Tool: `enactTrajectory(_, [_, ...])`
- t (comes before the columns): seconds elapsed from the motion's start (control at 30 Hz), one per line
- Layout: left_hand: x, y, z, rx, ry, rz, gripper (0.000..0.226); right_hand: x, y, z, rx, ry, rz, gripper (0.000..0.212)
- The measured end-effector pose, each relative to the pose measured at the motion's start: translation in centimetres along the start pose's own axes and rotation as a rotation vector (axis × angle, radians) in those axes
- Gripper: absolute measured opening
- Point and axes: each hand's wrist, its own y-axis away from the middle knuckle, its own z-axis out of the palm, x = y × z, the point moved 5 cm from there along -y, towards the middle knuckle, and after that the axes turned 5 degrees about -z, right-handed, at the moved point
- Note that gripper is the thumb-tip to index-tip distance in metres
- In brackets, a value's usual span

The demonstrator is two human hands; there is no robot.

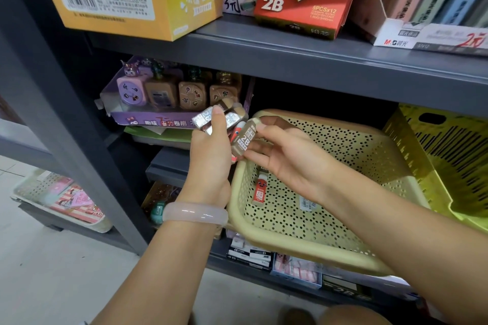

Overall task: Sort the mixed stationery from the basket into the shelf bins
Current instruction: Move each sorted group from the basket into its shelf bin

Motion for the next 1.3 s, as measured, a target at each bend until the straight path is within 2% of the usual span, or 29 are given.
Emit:
enactTrajectory(0.1, [0.2,0.1,0.0,0.001,-0.027,0.024,0.044,0.1,0.1,0.0,-0.016,-0.011,0.024,0.011])
enactTrajectory(0.23, [0.3,-0.1,-0.5,0.015,-0.043,0.022,0.042,-0.2,0.5,-1.2,0.014,-0.018,0.070,0.013])
enactTrajectory(0.27, [0.3,-0.2,-0.6,0.027,-0.054,0.016,0.042,-0.5,0.5,-2.0,0.069,0.039,0.065,0.011])
enactTrajectory(0.33, [0.3,-0.4,-0.8,0.044,-0.071,0.012,0.044,-1.2,0.4,-4.2,0.234,0.310,0.056,0.009])
enactTrajectory(0.43, [0.0,-0.4,-1.0,0.064,-0.108,-0.007,0.053,-1.5,0.0,-7.3,0.433,0.674,0.161,0.011])
enactTrajectory(0.57, [-0.2,-0.4,-0.8,0.056,-0.108,-0.011,0.053,0.2,-1.2,-8.2,0.475,0.815,0.342,0.009])
enactTrajectory(0.73, [-0.1,0.0,-0.4,0.036,-0.093,0.022,0.044,1.8,-2.1,-8.4,0.507,0.813,0.387,0.017])
enactTrajectory(0.97, [0.1,0.6,0.0,-0.020,-0.073,0.067,0.036,1.3,-1.8,-8.3,0.492,0.788,0.334,0.019])
enactTrajectory(1.07, [0.2,0.7,0.2,-0.039,-0.060,0.077,0.035,-0.3,-1.5,-7.6,0.483,0.865,0.212,0.019])
enactTrajectory(1.2, [0.1,0.6,0.4,-0.067,-0.050,0.103,0.036,-2.0,-1.2,-3.3,0.221,0.658,-0.094,0.008])
enactTrajectory(1.3, [0.1,0.5,0.3,-0.064,-0.105,0.139,0.037,-2.5,-0.8,-0.8,0.114,0.700,-0.203,0.003])
